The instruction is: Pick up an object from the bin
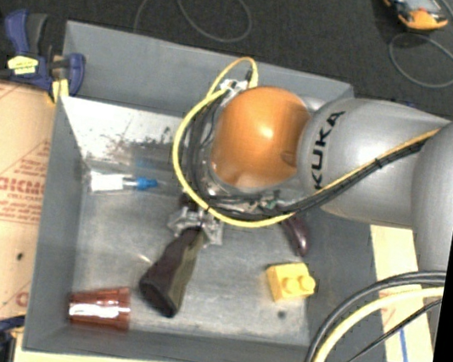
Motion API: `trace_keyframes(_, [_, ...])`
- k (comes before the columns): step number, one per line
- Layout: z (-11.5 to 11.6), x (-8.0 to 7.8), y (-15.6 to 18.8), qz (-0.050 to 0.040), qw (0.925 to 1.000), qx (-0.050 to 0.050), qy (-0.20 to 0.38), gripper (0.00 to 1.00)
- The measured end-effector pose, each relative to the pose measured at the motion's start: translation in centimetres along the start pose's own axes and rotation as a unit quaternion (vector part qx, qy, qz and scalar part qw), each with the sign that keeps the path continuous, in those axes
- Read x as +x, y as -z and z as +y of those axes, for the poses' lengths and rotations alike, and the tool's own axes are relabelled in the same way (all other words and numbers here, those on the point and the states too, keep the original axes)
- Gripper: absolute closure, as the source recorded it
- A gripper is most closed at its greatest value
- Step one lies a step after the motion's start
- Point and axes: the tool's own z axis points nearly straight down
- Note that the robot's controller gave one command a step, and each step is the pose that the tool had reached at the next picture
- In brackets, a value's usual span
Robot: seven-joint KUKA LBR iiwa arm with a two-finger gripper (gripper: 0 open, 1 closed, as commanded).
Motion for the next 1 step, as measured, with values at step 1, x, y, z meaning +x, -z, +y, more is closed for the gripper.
trace_keyframes(1, [-0.11, -0.06, 2.11, -0.0005, 1.0, 0.002, 0.0, 1.0])
